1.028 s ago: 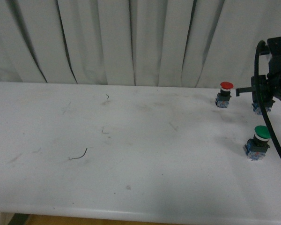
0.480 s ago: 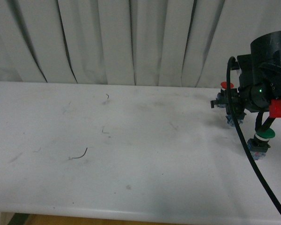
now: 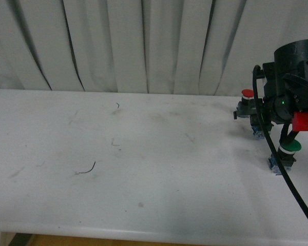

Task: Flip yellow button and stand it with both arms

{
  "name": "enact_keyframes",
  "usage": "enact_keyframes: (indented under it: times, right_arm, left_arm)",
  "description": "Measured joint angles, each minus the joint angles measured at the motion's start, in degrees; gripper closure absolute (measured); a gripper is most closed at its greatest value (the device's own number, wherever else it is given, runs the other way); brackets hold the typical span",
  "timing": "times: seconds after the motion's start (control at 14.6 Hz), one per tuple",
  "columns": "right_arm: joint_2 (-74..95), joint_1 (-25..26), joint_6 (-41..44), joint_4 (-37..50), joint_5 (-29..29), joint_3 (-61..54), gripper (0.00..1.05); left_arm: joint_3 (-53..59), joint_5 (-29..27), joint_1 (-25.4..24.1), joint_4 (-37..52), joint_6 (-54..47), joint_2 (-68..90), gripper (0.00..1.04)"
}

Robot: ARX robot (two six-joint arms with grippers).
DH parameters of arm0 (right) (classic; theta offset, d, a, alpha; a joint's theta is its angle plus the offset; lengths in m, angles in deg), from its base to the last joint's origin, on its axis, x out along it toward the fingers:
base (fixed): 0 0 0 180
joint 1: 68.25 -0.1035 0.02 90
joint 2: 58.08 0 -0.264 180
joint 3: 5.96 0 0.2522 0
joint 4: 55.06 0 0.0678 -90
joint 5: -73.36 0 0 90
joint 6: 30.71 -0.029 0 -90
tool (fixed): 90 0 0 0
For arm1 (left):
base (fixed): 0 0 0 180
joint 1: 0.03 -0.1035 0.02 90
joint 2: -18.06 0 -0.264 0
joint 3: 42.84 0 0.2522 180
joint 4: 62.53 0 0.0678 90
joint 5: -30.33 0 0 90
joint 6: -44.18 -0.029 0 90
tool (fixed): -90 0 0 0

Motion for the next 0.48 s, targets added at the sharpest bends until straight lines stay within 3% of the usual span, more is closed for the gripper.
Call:
enact_keyframes:
  times: [0.48]
  right_arm:
    - [0.7,0.6,0.0,0.8,-0.5,0.0,0.68]
  left_arm:
    - [0.0,0.0,0.0,0.0,0.0,0.0,0.07]
